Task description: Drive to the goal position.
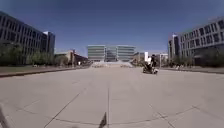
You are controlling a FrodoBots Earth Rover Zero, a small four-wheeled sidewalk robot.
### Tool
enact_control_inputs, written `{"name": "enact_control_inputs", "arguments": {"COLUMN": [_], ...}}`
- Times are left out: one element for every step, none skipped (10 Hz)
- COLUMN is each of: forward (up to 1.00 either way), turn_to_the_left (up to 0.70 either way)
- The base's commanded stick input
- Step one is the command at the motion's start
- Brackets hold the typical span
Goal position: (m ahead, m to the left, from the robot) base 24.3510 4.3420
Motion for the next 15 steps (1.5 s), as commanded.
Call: {"name": "enact_control_inputs", "arguments": {"forward": [0.70,0.70,0.70,0.70,0.70,0.70,0.70,0.70,0.70,0.70,0.70,0.70,0.70,0.70,0.70], "turn_to_the_left": [-0.01,-0.01,-0.01,-0.01,-0.01,-0.01,-0.01,-0.01,-0.01,-0.01,-0.01,0.01,0.11,0.13,0.11]}}
